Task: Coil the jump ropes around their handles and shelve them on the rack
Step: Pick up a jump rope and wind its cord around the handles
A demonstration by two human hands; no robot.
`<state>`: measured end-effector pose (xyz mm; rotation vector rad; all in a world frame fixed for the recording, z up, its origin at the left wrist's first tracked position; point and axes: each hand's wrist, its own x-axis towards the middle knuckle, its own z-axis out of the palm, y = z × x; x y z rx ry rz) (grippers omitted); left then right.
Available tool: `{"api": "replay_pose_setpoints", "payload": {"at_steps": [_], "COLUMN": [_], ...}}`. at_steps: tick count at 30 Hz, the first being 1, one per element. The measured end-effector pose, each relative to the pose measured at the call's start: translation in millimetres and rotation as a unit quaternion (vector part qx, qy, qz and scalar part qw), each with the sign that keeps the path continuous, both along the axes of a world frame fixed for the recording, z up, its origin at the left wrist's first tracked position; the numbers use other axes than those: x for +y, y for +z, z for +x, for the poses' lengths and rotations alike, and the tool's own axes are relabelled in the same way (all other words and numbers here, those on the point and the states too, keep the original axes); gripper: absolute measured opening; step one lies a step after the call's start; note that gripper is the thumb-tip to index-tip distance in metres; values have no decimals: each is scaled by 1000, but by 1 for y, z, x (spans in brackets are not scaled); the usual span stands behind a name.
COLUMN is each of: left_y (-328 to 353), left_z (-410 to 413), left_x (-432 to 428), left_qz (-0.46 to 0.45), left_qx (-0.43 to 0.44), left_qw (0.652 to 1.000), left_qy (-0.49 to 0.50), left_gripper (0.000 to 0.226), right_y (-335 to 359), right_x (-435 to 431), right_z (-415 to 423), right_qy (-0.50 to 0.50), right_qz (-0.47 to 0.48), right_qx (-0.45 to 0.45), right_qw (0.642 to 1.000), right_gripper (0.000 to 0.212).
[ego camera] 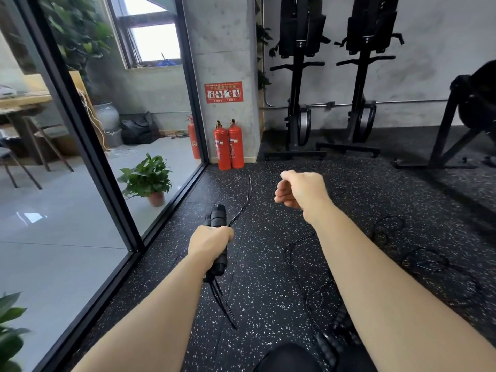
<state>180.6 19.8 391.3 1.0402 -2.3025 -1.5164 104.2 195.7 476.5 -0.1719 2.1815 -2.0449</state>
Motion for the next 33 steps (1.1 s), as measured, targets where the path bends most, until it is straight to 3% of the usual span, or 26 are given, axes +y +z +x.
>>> {"api": "replay_pose_setpoints", "payload": {"at_steps": [4,7,9,15,18,20,23,27,33], "left_y": [7,13,15,31,42,49,56,60,62], "left_z": [-3,-8,-12,-26,-36,-41,-45,-41,-26], "left_x": [5,11,13,5,-6,-12,-13,-7,-2], "left_qz": [-8,-19,-32,-67,-122,-179,-261,-374,-403], "left_qx": [1,2,5,-4,-41,-81,-127,-167,-172], "left_qw": [1000,999,997,992,984,969,934,875,849], "left_qy": [-16,-45,-66,-104,-121,-150,-206,-258,-296], "left_gripper": [19,12,10,22,16,17,19,34,42], "right_y": [-20,-38,-50,-65,-71,-76,-81,-84,-81], "right_x": [-10,-28,-40,-41,-25,-17,-18,-26,-25], "right_z": [10,11,6,-21,-42,-54,-60,-55,-37], "right_qy": [147,232,252,176,117,90,80,70,15], "right_qz": [133,217,289,331,431,466,413,364,291], "right_qx": [38,67,99,105,77,51,32,81,152], "right_qw": [979,946,918,921,891,879,907,925,944], "right_gripper": [13,52,49,45,53,44,34,32,34]}}
